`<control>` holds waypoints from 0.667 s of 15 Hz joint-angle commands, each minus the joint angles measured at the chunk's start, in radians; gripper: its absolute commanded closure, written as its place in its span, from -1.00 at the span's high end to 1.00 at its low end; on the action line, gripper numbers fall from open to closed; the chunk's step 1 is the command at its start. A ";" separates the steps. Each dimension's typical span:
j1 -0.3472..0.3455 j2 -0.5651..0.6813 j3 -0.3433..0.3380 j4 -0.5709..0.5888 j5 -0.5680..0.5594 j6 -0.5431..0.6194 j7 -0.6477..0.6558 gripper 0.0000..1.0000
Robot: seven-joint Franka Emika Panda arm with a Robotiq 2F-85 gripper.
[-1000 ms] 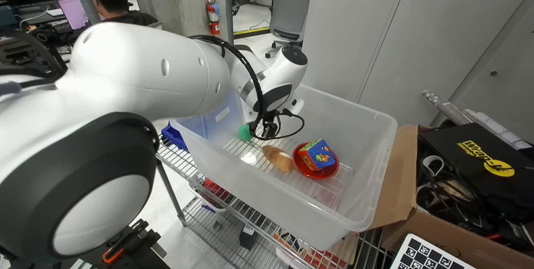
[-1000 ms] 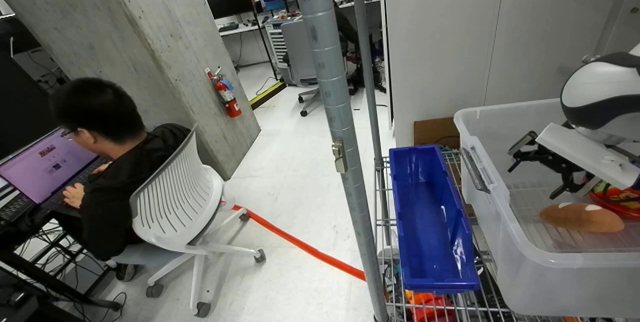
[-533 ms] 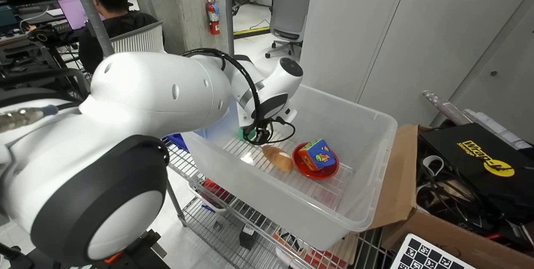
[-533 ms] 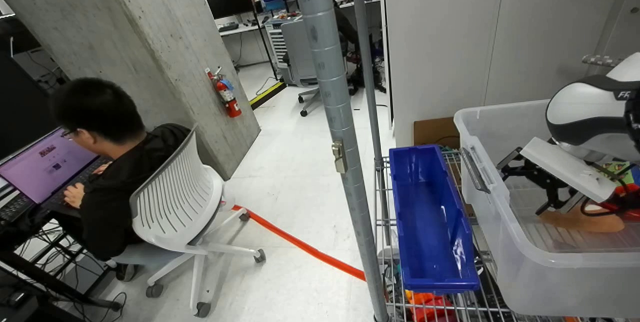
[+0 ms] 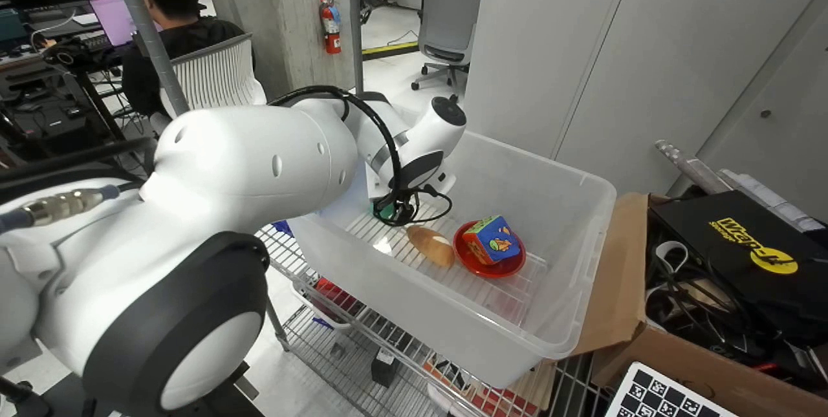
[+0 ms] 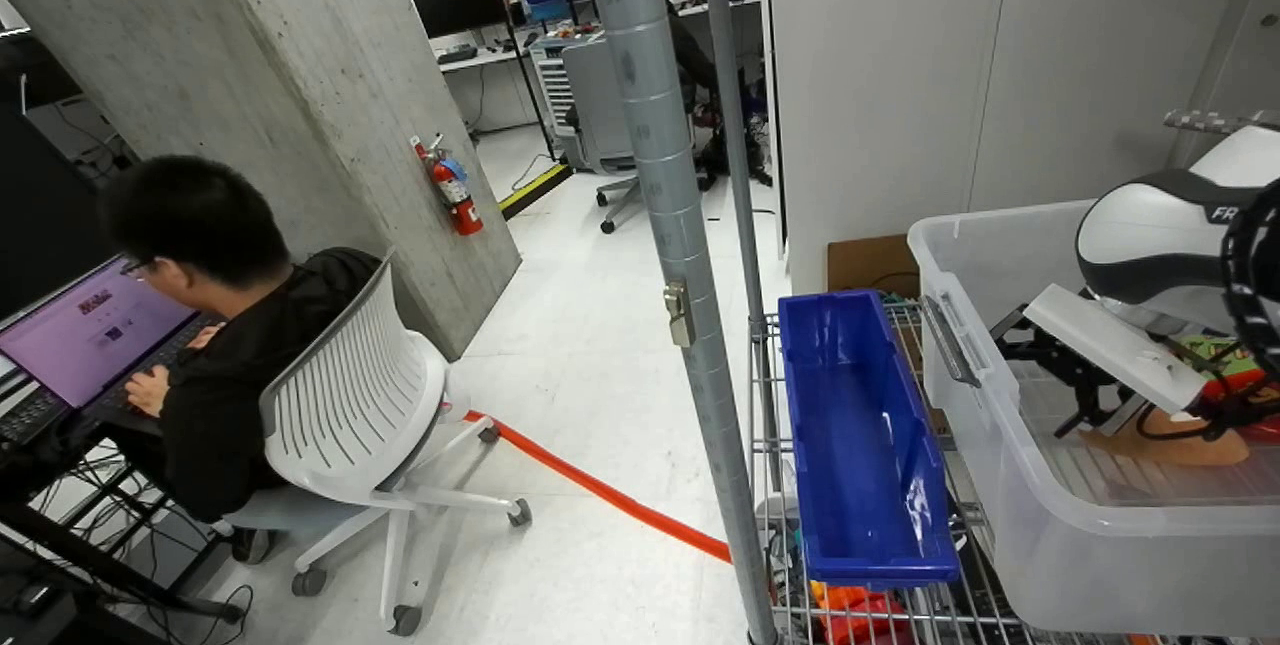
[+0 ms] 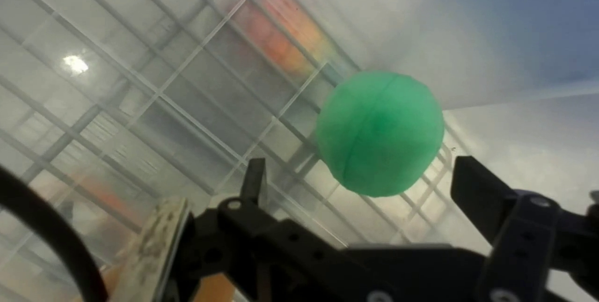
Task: Move the green plush toy inside the container forwards
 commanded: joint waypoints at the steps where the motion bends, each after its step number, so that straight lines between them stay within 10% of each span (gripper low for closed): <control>1: 0.002 0.074 0.008 0.118 0.005 -0.024 0.020 1.00; 3: 0.006 0.092 0.010 0.139 0.003 -0.025 0.025 1.00; 10: 0.021 0.148 0.013 0.212 -0.005 -0.030 0.035 -0.29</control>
